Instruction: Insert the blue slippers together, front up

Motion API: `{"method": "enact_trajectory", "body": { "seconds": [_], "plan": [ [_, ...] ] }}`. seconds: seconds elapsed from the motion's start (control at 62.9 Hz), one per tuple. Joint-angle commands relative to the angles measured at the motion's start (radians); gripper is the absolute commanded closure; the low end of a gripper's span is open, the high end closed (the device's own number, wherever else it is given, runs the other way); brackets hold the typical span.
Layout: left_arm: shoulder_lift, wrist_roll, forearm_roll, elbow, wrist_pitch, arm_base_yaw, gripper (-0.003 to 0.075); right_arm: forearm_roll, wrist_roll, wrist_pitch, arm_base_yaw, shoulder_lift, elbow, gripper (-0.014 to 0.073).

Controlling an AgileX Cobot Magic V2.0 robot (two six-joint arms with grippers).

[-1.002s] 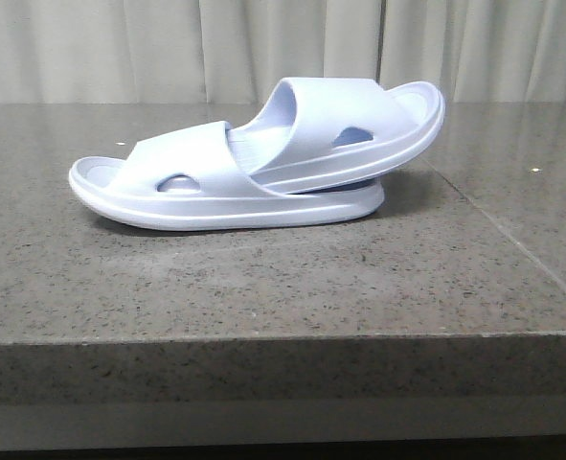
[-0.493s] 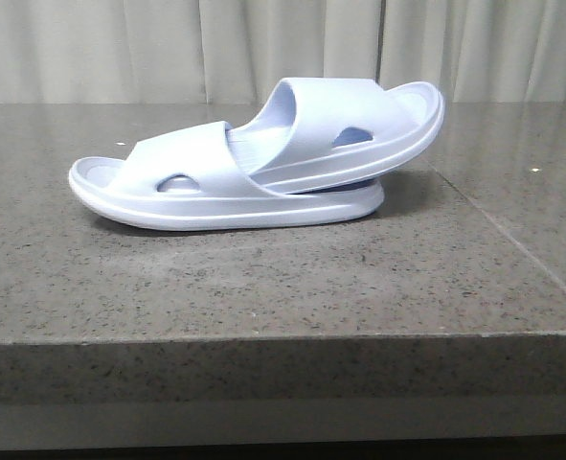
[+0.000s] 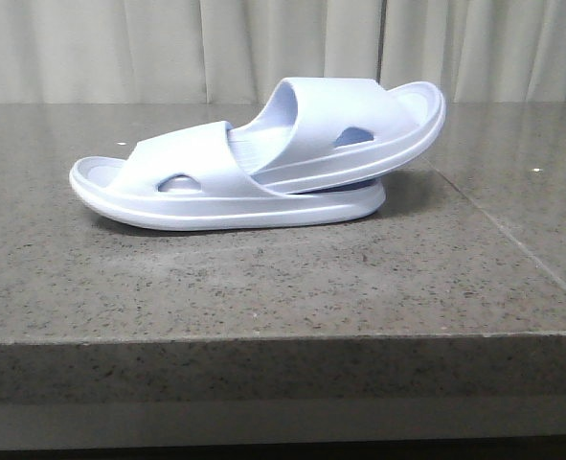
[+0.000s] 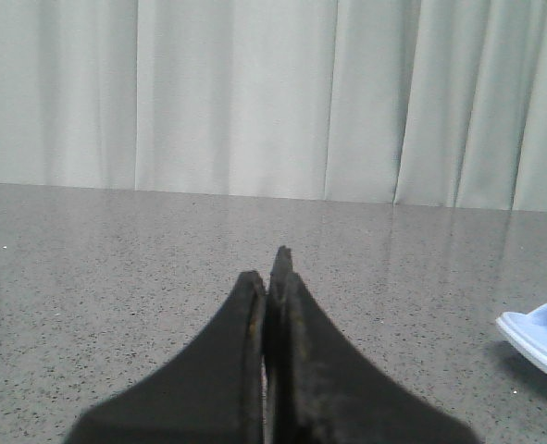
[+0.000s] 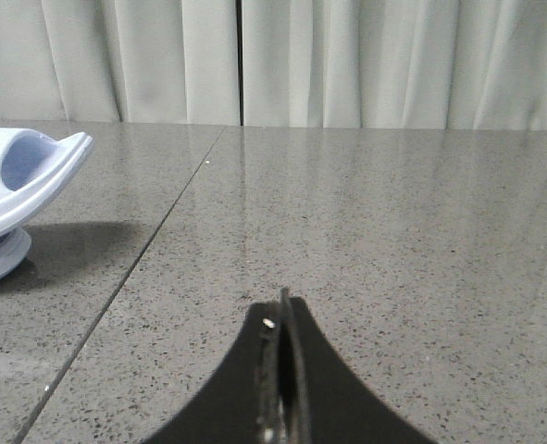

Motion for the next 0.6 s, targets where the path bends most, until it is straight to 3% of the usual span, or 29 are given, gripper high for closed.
{"method": "enact_trajectory", "body": {
  "seconds": [0.0, 0.589],
  "plan": [
    [-0.016, 0.001, -0.007, 0.005, -0.078, 0.002, 0.0741, -0.016, 0.009, -0.088, -0.005, -0.016, -0.004, 0.0662],
    [-0.016, 0.001, -0.007, 0.005, -0.078, 0.002, 0.0741, -0.022, 0.009, -0.088, -0.005, -0.016, -0.004, 0.0662]
  ]
}}
